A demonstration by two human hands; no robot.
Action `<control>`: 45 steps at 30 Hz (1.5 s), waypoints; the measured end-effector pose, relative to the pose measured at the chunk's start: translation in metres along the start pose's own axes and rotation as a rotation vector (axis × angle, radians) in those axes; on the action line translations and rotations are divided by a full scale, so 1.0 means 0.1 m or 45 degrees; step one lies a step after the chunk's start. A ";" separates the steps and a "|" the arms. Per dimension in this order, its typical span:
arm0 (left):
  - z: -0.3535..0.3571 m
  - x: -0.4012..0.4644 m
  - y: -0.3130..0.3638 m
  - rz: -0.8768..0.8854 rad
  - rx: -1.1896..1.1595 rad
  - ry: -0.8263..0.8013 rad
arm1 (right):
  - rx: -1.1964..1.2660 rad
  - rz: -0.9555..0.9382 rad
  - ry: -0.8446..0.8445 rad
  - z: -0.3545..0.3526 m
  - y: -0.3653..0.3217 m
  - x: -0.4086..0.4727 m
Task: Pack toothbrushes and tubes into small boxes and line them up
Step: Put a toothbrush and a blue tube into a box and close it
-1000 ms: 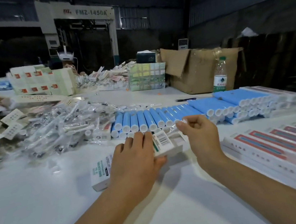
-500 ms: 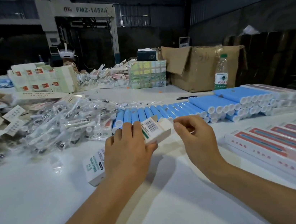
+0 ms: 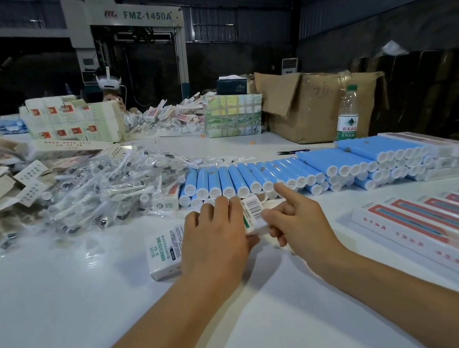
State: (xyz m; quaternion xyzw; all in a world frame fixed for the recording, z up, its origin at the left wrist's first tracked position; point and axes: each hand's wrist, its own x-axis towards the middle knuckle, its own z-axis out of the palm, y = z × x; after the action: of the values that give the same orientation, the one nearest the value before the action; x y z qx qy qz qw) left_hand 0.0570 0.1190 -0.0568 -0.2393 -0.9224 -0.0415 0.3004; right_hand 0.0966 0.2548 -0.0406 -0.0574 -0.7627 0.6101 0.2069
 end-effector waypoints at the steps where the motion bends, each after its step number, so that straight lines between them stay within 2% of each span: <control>1: 0.01 0.00 0.01 0.009 0.002 -0.005 | 0.004 0.037 -0.018 -0.01 0.00 0.01; 6: 0.00 -0.02 0.05 0.007 0.019 0.005 | 0.077 0.120 0.002 0.00 -0.03 -0.01; 12: 0.01 -0.04 0.08 0.040 0.072 0.020 | -0.026 0.063 -0.058 0.05 -0.02 -0.03; 14: 0.00 -0.04 0.08 0.034 0.071 0.013 | -0.166 -0.010 -0.083 0.06 -0.02 -0.03; 17: -0.02 -0.01 0.05 -0.025 0.030 0.036 | -0.491 -0.263 0.141 -0.02 0.01 0.05; 18: -0.03 0.00 0.04 -0.055 0.011 0.055 | -0.434 -0.265 0.237 -0.04 0.02 0.08; 20: -0.07 0.01 0.04 -0.096 -0.033 0.106 | 0.023 0.029 0.266 -0.07 -0.02 0.12; 23: -0.09 -0.01 0.09 -0.077 -0.073 0.098 | 0.922 0.582 -0.133 -0.02 -0.08 0.10; 24: -0.10 -0.02 0.11 -0.065 -0.055 0.082 | 1.041 0.632 -0.201 -0.02 -0.09 0.09; 26: -0.15 -0.04 0.15 -0.040 -0.015 0.068 | 1.061 0.564 -0.204 -0.01 -0.07 0.10; 28: -0.16 -0.06 0.17 -0.001 0.031 0.101 | 0.815 0.392 -0.099 0.02 -0.03 0.09; 29: -0.15 -0.06 0.18 0.004 0.044 0.134 | 0.532 0.247 -0.042 0.04 -0.02 0.06; 31: -0.14 -0.07 0.20 0.014 0.074 0.168 | -0.226 -0.099 0.048 0.07 0.02 0.01; 32: -0.13 -0.08 0.21 0.013 0.099 0.182 | -0.464 -0.224 0.047 0.10 0.05 -0.01; 34: -0.16 -0.09 0.23 0.011 0.137 0.167 | -0.587 -0.280 0.013 0.14 0.08 -0.03; 36: -0.17 -0.11 0.24 0.027 0.162 0.077 | -0.484 -0.231 -0.020 0.14 0.08 -0.04; 40: -0.18 -0.09 0.17 -0.005 0.128 0.100 | 0.488 0.207 -0.213 0.07 -0.06 -0.04; 42: -0.16 -0.08 0.15 -0.026 0.090 0.136 | 0.646 0.250 -0.249 0.02 -0.10 -0.02; 45: -0.15 -0.08 0.14 -0.009 0.048 0.198 | 0.653 0.241 -0.216 0.00 -0.11 -0.02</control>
State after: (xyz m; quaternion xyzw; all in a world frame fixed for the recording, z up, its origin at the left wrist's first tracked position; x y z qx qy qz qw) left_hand 0.0768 0.1243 -0.0506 -0.2264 -0.8977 -0.0435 0.3756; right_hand 0.1009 0.2514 -0.0302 -0.0230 -0.5893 0.8023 0.0923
